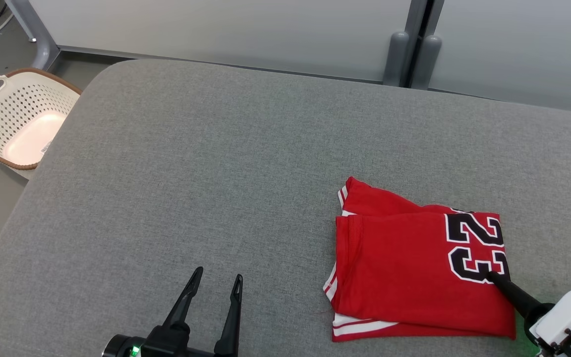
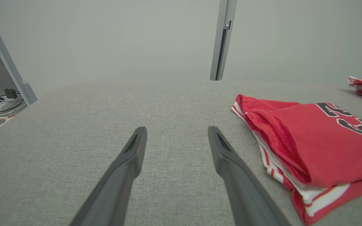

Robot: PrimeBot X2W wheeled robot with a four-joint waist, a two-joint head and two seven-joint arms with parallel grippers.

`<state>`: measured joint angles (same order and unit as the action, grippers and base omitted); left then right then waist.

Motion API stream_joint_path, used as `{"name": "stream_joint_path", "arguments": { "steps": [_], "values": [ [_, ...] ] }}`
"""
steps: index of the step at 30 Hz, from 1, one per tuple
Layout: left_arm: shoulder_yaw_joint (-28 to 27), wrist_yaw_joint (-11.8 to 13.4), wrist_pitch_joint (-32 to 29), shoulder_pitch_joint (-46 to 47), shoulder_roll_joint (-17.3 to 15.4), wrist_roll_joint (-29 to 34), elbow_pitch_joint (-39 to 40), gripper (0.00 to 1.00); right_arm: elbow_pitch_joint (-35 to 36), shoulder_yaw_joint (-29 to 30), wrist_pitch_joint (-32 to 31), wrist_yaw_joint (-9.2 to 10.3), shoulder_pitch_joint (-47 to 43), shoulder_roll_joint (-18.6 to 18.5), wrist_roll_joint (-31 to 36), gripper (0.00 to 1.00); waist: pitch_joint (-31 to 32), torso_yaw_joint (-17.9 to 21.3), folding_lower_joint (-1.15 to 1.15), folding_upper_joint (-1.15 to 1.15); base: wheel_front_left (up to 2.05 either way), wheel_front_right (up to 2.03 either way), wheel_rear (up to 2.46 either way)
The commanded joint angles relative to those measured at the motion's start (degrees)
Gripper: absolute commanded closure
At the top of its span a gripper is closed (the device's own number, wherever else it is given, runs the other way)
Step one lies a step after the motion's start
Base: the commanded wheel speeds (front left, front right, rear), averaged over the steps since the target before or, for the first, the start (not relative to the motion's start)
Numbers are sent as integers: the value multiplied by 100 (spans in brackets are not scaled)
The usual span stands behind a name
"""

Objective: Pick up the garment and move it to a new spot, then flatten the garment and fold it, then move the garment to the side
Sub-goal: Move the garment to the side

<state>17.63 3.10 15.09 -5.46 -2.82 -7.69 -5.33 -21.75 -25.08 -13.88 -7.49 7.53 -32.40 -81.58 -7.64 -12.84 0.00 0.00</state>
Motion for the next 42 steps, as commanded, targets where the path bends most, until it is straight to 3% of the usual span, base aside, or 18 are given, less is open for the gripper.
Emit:
{"name": "stream_joint_path", "arguments": {
  "steps": [1, 3, 5, 7, 20, 42],
  "values": [
    [1, 32, 6, 93, -19, -33, 6, 0, 22, -14, 30, 3, 66, -41, -35, 59, -32, 2, 0, 0, 0, 0, 0],
    [8, 42, 6, 134, -19, -41, -3, 0, 80, -24, 124, 3, 104, -61, -10, 69, -57, 9, 0, 0, 0, 0, 0],
    [14, 51, 6, 146, -19, -52, -17, 0, 148, -36, 221, 3, 97, -42, -34, 89, -74, 19, 0, 0, 0, 0, 0],
    [13, 57, 6, 157, -19, -53, -32, 0, 219, -40, 330, 3, 100, -49, -42, 100, -91, 34, 0, 0, 0, 0, 0],
    [44, 0, 6, 372, -18, -24, 63, 0, 604, -236, 958, 3, 484, -386, 269, 100, -404, 246, 0, 0, 0, 0, 0],
    [146, -185, 5, 1268, -20, 174, 405, 0, 616, -351, 1230, 3, 2354, -1548, 719, 100, -1546, 1062, 0, 0, 0, 0, 0]
  ]
}}
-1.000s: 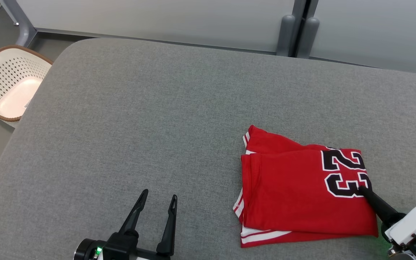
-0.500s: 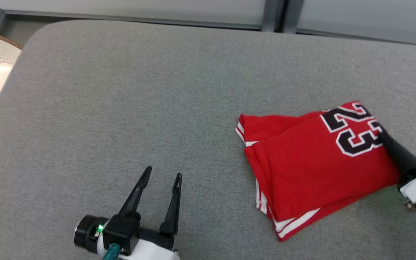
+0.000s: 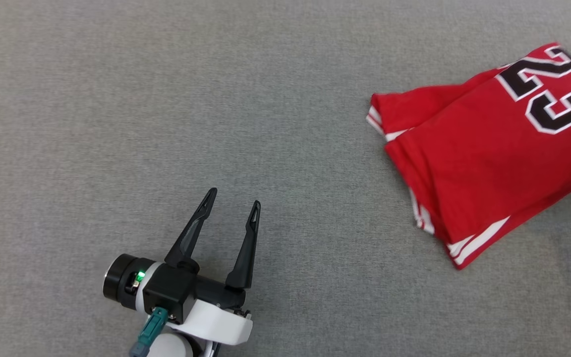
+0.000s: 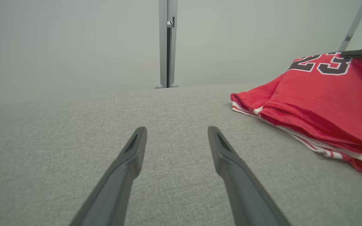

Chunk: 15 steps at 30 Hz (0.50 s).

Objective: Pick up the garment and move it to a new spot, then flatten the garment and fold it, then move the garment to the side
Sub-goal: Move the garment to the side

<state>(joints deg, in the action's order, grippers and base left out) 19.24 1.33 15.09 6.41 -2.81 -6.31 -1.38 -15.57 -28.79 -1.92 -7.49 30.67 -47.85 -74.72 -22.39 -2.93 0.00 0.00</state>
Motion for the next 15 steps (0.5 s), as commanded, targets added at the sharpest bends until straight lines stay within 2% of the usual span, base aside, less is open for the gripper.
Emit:
{"name": "stream_joint_path", "arguments": {
  "steps": [1, 3, 15],
  "values": [
    [-19, -16, 5, 105, -21, 44, -2, 0, -4, 35, 42, 3, 98, -54, 28, 100, -99, 111, 0, 0, 0, 0, 0],
    [-24, -30, 5, 177, -21, 55, 0, 0, -23, 106, 122, 3, 270, -237, 35, 100, -197, 221, 0, 0, 0, 0, 0],
    [-55, -138, 5, 303, -21, 197, -29, 0, -183, 340, 441, 3, 803, -812, 106, 100, -470, 535, 0, 0, 0, 0, 0]
  ]
}}
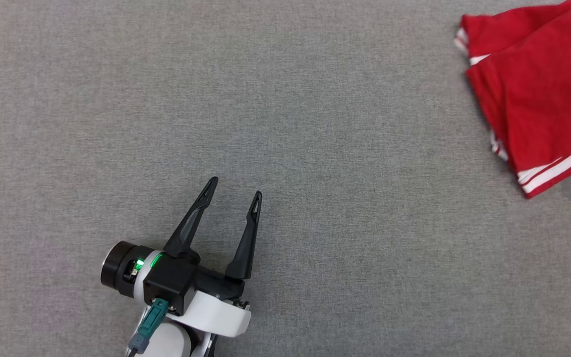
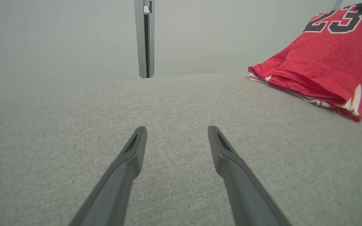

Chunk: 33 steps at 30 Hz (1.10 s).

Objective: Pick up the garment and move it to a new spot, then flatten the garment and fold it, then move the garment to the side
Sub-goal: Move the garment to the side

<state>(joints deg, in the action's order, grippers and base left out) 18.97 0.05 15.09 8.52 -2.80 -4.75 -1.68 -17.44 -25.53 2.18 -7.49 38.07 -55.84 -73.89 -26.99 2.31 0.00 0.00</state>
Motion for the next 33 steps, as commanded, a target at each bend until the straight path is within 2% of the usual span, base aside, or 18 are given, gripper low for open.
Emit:
{"name": "stream_joint_path", "arguments": {
  "steps": [1, 12, 19, 27, 28, 29, 31, 33],
  "values": [
    [-34, -24, 6, 95, -23, 51, -4, 0, -29, 43, 80, 3, 79, -58, 21, 100, -20, 28, 0, 0, 0, 0, 0],
    [-64, -111, 5, 121, -23, 137, -14, 0, -391, 250, 379, 3, -46, -435, -147, 100, -130, 133, 0, 0, 0, 0, 0],
    [-74, -156, 6, 161, -22, 190, -18, 0, -946, 317, 459, 4, -264, -550, -205, 100, -232, 60, 0, 0, 0, 0, 0],
    [-96, -193, 5, 172, -23, 230, -32, 0, -1827, 286, 564, 4, -189, -344, 58, 100, -299, -70, 0, 0, 0, 0, 0],
    [-98, -195, 5, 173, -23, 230, -31, 0, -1964, 258, 569, 4, -153, -310, 143, 98, -303, -85, 0, 0, 0, 0, 0],
    [-100, -199, 5, 173, -22, 237, -30, 0, -2127, 232, 579, 4, -114, -264, 229, 76, -305, -99, 0, 0, 0, 0, 0],
    [-98, -209, 5, 172, -22, 239, -36, 0, -2501, 214, 713, 4, 43, -174, 498, 0, -307, -125, 0, 0, 0, 0, 0],
    [-93, -219, 5, 173, -23, 252, -42, 0, -2894, 221, 928, 4, 255, -63, 824, 0, -301, -151, 0, 0, 0, 0, 0]
  ]
}}
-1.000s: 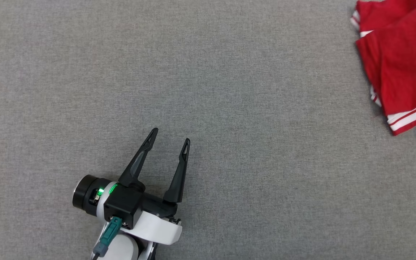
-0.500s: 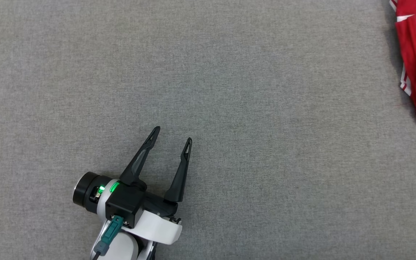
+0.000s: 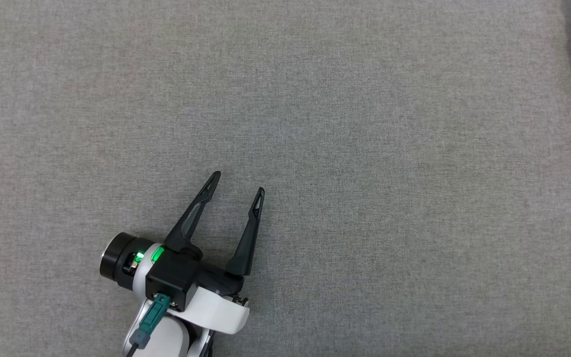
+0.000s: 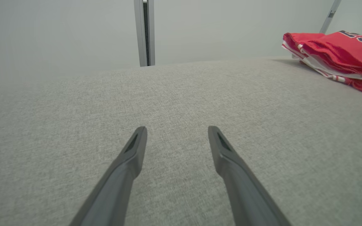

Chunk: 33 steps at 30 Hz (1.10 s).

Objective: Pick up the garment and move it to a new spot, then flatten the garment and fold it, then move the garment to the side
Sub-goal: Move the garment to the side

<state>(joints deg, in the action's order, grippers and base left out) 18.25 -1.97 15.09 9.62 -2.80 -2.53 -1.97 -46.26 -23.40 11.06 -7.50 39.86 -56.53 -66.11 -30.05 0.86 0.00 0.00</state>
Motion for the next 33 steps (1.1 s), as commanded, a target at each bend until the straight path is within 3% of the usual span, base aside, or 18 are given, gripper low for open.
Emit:
{"name": "stream_joint_path", "arguments": {
  "steps": [1, 7, 10, 18, 26, 33],
  "values": [
    [-22, -15, 5, 62, -22, 31, -17, 0, -162, -24, 131, 5, 172, 98, 241, 0, 18, -16, 0, 0, 0, 0, 0],
    [-4, 82, 5, -20, -22, -112, -13, 0, -487, -23, 419, 5, 482, 733, 1368, 0, 259, -60, 0, 0, 0, 0, 0],
    [-13, 175, 6, -100, -22, -205, -4, 0, 109, 289, 420, 5, 291, 1156, 2149, 0, 471, -34, 0, 0, 0, 0, 0],
    [-152, 410, 5, -381, -27, -604, -108, 0, 1216, 957, 418, 9, -1154, 2867, 3773, 0, 1344, -31, 0, 0, 0, 0, 0],
    [-557, 583, 5, -831, -20, -869, -197, 0, 2231, 1331, 419, 9, -2445, 3999, 4709, 0, 2236, -106, 0, 0, 0, 0, 0],
    [-620, 624, 6, -1367, -21, -586, -219, 0, 3171, 1831, 418, 9, -3432, 4739, 5485, 0, 2875, -144, 0, 0, 0, 0, 0]
  ]
}}
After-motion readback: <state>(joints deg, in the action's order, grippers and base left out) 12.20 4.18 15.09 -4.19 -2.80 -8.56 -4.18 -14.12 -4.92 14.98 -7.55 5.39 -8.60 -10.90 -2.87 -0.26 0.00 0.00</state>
